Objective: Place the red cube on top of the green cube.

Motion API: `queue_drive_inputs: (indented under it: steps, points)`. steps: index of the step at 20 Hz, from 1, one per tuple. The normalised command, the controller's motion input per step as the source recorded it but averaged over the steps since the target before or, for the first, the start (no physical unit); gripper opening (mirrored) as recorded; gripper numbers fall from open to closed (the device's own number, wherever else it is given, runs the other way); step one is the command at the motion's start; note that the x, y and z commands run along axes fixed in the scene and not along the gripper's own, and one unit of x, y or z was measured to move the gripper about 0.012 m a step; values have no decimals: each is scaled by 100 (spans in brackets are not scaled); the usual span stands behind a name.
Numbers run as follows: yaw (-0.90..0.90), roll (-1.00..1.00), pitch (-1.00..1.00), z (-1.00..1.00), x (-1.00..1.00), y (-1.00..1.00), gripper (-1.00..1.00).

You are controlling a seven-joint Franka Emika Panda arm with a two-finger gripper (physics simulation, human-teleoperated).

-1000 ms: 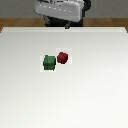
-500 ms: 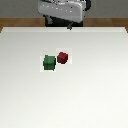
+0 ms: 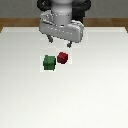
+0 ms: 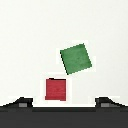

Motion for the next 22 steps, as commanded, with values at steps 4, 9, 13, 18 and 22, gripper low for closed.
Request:
queue_drive_inputs:
  steps: [4,9,13,18,22]
  points:
    - [0,0,0,-25,0,8,100]
    - [0,0,0,0,0,20,100]
    - [0,0,0,-25,0,0,100]
    - [0,0,0,0,40,0,100]
    - [0,0,0,0,25,-25,100]
